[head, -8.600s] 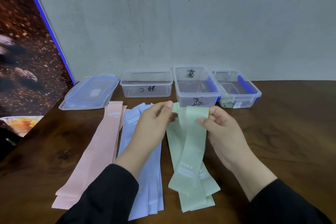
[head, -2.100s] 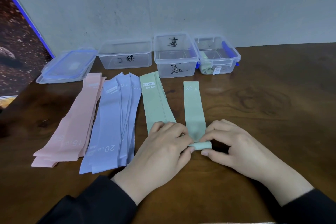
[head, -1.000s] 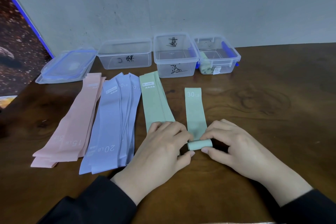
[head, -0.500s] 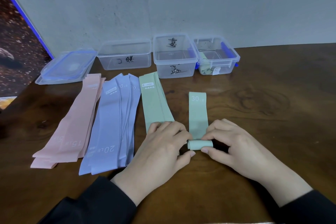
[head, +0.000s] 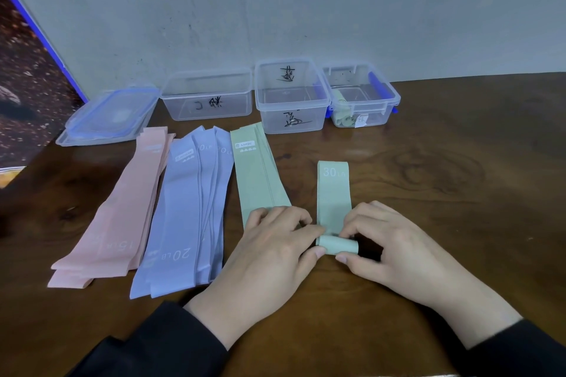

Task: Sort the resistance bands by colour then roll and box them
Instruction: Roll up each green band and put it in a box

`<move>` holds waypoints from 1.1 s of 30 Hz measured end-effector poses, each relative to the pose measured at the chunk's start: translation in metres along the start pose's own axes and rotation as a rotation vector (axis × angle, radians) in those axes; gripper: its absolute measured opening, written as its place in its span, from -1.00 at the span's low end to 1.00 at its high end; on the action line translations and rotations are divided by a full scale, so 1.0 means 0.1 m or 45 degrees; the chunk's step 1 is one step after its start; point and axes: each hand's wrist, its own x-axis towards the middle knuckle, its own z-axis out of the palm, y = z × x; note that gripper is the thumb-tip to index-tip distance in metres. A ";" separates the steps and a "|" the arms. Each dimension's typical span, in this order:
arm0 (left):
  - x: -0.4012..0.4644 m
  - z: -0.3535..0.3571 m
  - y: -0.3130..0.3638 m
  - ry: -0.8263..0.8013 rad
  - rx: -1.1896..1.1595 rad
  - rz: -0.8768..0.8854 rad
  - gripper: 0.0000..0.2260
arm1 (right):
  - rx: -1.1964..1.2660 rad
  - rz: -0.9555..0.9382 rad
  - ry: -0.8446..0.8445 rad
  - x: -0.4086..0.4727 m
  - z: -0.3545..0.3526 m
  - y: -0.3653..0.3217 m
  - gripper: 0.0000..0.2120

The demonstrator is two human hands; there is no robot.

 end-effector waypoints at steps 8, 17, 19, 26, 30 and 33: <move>0.01 -0.02 0.00 -0.027 -0.015 -0.008 -0.67 | -0.027 -0.017 0.005 -0.01 0.01 0.00 -0.73; 0.01 -0.04 -0.01 -0.030 -0.024 -0.035 -0.66 | -0.023 -0.018 0.000 0.00 0.01 0.00 -0.74; 0.01 -0.04 -0.01 -0.054 -0.032 -0.041 -0.68 | -0.032 -0.026 0.007 0.00 0.01 0.00 -0.74; 0.02 -0.17 0.04 -0.027 -0.087 -0.019 -0.62 | -0.050 -0.034 0.026 -0.01 0.01 -0.02 -0.73; 0.28 -0.44 0.03 -0.197 -0.152 0.015 -0.63 | -0.059 -0.048 0.041 -0.01 0.01 -0.04 -0.74; 0.50 -0.38 0.00 -0.402 -0.068 0.098 -0.55 | -0.089 -0.049 0.038 -0.02 0.00 -0.05 -0.74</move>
